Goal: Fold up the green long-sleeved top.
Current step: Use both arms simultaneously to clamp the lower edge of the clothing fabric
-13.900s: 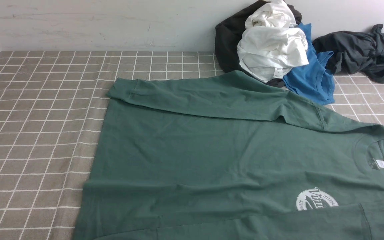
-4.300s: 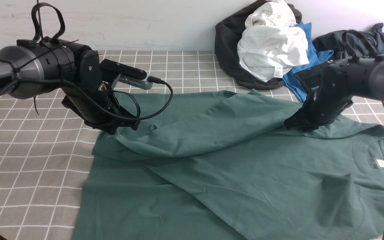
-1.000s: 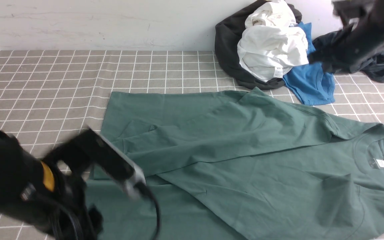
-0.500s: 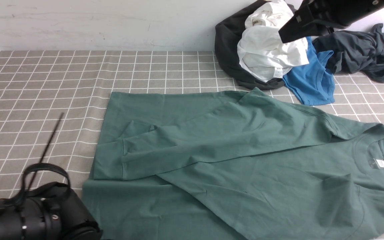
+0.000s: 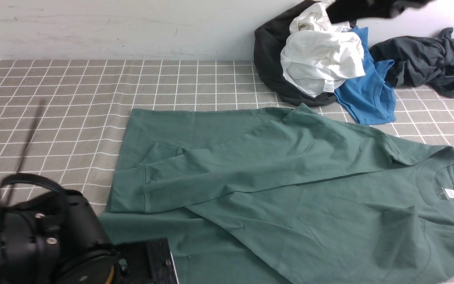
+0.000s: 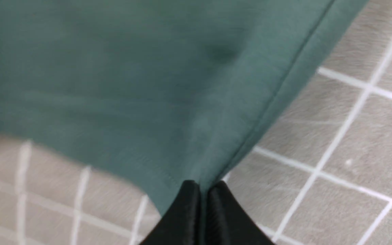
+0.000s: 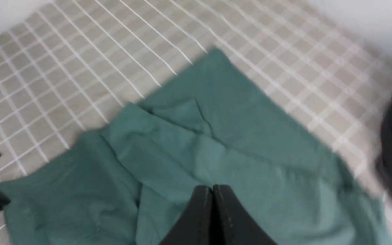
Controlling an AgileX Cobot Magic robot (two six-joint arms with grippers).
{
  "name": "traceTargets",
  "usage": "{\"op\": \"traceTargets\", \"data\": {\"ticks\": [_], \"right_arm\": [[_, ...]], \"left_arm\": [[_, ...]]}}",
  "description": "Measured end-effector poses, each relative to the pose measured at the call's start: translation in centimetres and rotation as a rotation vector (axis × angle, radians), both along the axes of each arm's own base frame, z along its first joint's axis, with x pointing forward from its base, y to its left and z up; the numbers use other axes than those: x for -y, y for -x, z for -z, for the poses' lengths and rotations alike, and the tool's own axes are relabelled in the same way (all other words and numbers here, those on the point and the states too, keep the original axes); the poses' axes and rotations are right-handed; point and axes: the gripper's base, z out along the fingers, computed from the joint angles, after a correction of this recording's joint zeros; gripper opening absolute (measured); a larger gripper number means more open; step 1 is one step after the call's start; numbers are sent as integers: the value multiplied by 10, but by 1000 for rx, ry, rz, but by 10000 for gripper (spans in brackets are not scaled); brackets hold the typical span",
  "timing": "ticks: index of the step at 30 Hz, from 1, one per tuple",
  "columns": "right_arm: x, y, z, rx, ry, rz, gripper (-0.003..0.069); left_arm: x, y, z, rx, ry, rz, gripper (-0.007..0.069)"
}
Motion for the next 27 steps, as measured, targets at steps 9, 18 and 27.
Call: {"op": "traceTargets", "data": {"ticks": [9, 18, 27], "right_arm": [[1, 60, -20, 179, 193, -77, -13], [26, 43, 152, -282, 648, -23, 101], [67, 75, 261, -259, 1043, -97, 377]], "left_arm": [[-12, 12, -32, 109, 92, -50, 1], [-15, 14, -35, 112, 94, -59, 1], [-22, 10, -35, 93, 102, -124, 1]]}}
